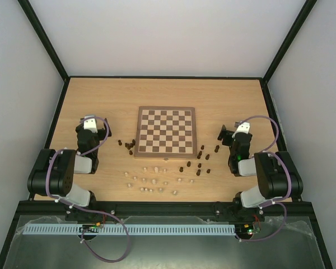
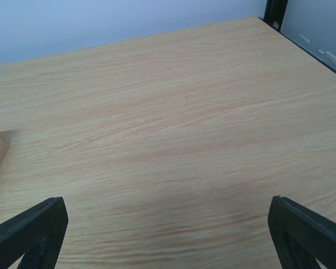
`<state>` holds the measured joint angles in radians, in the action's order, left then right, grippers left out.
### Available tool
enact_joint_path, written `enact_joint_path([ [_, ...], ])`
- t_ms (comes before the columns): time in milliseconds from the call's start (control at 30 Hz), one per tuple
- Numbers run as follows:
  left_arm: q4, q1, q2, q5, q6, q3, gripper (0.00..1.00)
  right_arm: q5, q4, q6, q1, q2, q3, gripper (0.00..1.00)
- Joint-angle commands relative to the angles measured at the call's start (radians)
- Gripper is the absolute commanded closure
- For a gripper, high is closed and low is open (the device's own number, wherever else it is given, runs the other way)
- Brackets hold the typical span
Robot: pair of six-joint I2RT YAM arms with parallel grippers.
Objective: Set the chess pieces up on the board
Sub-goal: Pick up the chess piece at the center of the board.
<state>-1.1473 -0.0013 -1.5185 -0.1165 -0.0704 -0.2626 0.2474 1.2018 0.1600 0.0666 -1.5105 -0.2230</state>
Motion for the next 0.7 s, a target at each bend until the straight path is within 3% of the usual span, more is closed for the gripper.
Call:
enact_joint_path([
  [0, -0.061, -0.002, -0.006, -0.002, 0.006, 0.001, 0.0, -0.042, -0.237, -0.048, 0.014, 0.11, -0.12, 0.01],
  [200, -0.024, -0.002, 0.031, 0.033, 0.021, -0.01, 0.0, -0.087, -0.513, 0.003, 0.094, 0.353, -0.241, 0.01],
  [333, 0.451, -0.061, 0.23, 0.057, 0.05, -0.182, 0.0, -0.129, -0.851, 0.122, 0.122, 0.505, -0.422, 0.01],
  [500, 0.759, -0.228, 0.463, 0.062, 0.037, -0.355, 0.01, -0.266, -1.292, 0.278, 0.123, 0.612, -0.649, 0.01],
  [667, 0.949, -0.438, 0.591, 0.0, -0.024, -0.517, 0.0, -0.451, -1.51, 0.334, 0.124, 0.721, -0.764, 0.01],
])
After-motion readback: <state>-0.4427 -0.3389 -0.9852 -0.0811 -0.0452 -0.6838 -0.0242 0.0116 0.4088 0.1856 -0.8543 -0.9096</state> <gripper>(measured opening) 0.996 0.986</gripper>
